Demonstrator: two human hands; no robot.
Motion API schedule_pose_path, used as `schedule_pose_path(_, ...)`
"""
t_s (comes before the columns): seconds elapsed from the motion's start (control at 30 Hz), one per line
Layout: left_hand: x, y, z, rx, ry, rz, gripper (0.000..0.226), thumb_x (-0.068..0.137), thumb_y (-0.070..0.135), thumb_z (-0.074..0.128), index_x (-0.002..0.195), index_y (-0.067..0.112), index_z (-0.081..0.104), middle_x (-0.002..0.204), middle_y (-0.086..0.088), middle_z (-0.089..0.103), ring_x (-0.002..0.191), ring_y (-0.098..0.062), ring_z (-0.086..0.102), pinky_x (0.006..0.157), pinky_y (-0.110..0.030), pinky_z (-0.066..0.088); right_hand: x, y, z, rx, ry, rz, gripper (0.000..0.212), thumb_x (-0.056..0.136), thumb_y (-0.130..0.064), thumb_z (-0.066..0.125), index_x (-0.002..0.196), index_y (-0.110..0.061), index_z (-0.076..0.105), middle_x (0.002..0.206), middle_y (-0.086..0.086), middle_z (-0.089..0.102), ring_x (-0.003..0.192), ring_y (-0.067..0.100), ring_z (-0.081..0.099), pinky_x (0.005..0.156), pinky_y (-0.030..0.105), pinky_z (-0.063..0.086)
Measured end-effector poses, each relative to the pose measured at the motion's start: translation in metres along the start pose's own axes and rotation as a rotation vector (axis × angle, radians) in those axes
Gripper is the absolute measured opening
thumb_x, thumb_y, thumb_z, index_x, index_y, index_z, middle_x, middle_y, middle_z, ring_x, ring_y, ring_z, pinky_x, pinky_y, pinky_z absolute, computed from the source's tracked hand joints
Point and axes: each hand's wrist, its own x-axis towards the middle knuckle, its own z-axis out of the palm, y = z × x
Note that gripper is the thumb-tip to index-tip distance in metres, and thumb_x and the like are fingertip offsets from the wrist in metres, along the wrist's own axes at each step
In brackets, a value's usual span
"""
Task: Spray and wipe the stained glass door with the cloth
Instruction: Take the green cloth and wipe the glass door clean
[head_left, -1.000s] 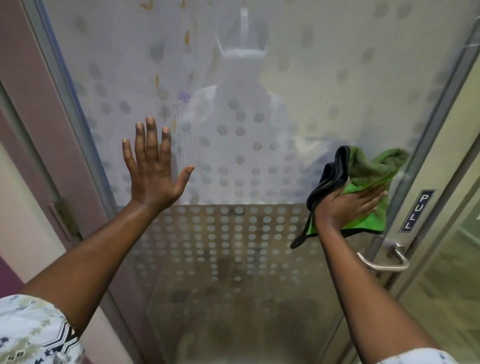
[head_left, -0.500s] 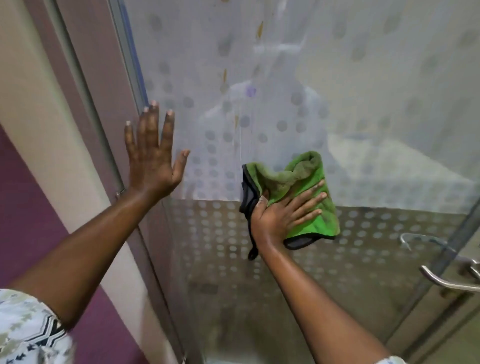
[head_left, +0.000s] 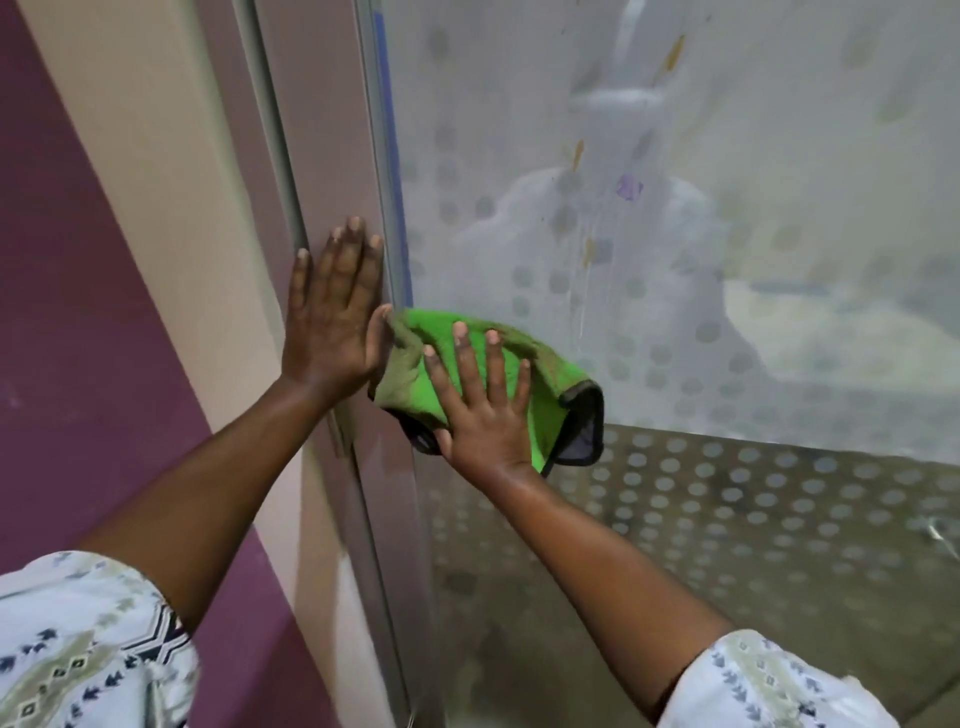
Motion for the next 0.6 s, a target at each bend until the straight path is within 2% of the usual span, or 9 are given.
schedule_pose_path(0.07, 0.0, -0.002, 0.0, 0.018, 0.002, 0.006, 0.07, 0.104, 0.035, 0.04, 0.165, 0.014, 0.015, 0.173, -0.011, 0.014, 0.161, -0.026, 0.011, 0.129, -0.052, 0.008, -0.007, 0.013, 0.001, 0.034, 0.0, -0.224, 0.098, 0.079, -0.033, 0.071, 0.163, -0.021, 0.022, 0.172, 0.013, 0.005, 0.158, 0.04, -0.003, 0.128, 0.054, 0.005)
schedule_pose_path(0.13, 0.0, -0.003, -0.002, 0.018, 0.007, 0.008, 0.069, 0.104, 0.036, 0.04, 0.165, 0.014, 0.016, 0.173, -0.011, 0.014, 0.161, -0.025, 0.011, 0.129, -0.052, 0.008, -0.011, 0.034, 0.0, 0.088, -0.02, -0.439, 0.076, 0.093, -0.016, 0.063, 0.161, -0.015, 0.028, 0.171, 0.013, 0.015, 0.159, 0.038, 0.005, 0.124, 0.05, 0.023)
schedule_pose_path(0.2, 0.001, -0.002, -0.003, 0.024, -0.014, 0.0, 0.07, 0.104, 0.038, 0.041, 0.165, 0.014, 0.016, 0.173, -0.011, 0.014, 0.161, -0.025, 0.01, 0.129, -0.051, 0.005, -0.011, 0.058, -0.01, 0.112, -0.126, -0.607, 0.066, 0.099, -0.006, 0.055, 0.16, -0.012, 0.03, 0.17, 0.014, 0.016, 0.158, 0.038, 0.009, 0.123, 0.052, 0.026)
schedule_pose_path(0.27, 0.002, 0.004, -0.004, 0.022, -0.029, -0.012, 0.072, 0.103, 0.039, 0.042, 0.165, 0.012, 0.017, 0.173, -0.012, 0.014, 0.161, -0.026, 0.01, 0.129, -0.051, 0.005, -0.009, 0.082, -0.024, 0.058, -0.216, -0.7, 0.065, 0.103, -0.007, 0.048, 0.162, -0.015, 0.023, 0.172, 0.012, 0.009, 0.159, 0.036, 0.006, 0.126, 0.053, 0.022)
schedule_pose_path(0.33, 0.005, 0.01, -0.004, 0.014, -0.037, -0.037, 0.074, 0.102, 0.04, 0.043, 0.164, 0.009, 0.018, 0.173, -0.013, 0.014, 0.161, -0.028, 0.011, 0.128, -0.053, 0.007, -0.006, 0.11, -0.044, 0.015, -0.249, -0.69, 0.066, 0.104, -0.014, 0.046, 0.164, -0.02, 0.018, 0.173, 0.008, 0.004, 0.16, 0.031, 0.004, 0.126, 0.052, 0.021)
schedule_pose_path(0.4, -0.005, 0.009, -0.005, 0.015, -0.069, -0.076, 0.074, 0.102, 0.041, 0.042, 0.164, 0.008, 0.018, 0.173, -0.013, 0.013, 0.161, -0.028, 0.011, 0.128, -0.056, 0.01, -0.008, 0.133, -0.065, 0.05, -0.186, -0.644, 0.062, 0.103, -0.022, 0.046, 0.162, -0.021, 0.026, 0.172, 0.008, 0.012, 0.16, 0.032, 0.008, 0.127, 0.051, 0.018)
schedule_pose_path(0.47, -0.024, 0.007, -0.009, -0.009, -0.1, -0.069, 0.074, 0.102, 0.043, 0.04, 0.164, 0.008, 0.018, 0.173, -0.013, 0.013, 0.161, -0.028, 0.011, 0.128, -0.057, 0.011, -0.007, 0.154, -0.087, 0.081, -0.122, -0.584, 0.055, 0.105, -0.031, 0.037, 0.159, -0.021, 0.034, 0.171, 0.009, 0.018, 0.16, 0.032, 0.008, 0.13, 0.043, 0.009)
schedule_pose_path(0.57, -0.015, 0.005, -0.012, -0.009, -0.128, -0.126, 0.075, 0.101, 0.046, 0.037, 0.164, 0.008, 0.019, 0.173, -0.012, 0.014, 0.16, -0.028, 0.013, 0.127, -0.056, 0.012, 0.018, 0.198, -0.119, 0.025, -0.009, -0.45, 0.061, 0.1, -0.031, 0.049, 0.158, -0.02, 0.037, 0.171, 0.008, 0.02, 0.159, 0.034, 0.007, 0.127, 0.043, 0.012)
schedule_pose_path(0.6, 0.012, 0.015, -0.019, -0.049, -0.061, -0.131, 0.074, 0.101, 0.046, 0.037, 0.163, 0.008, 0.022, 0.172, -0.012, 0.016, 0.159, -0.028, 0.015, 0.127, -0.055, 0.013, 0.036, 0.229, -0.16, -0.025, 0.079, -0.355, 0.063, 0.098, -0.032, 0.053, 0.158, -0.02, 0.038, 0.17, 0.009, 0.02, 0.159, 0.035, 0.008, 0.126, 0.045, 0.016)
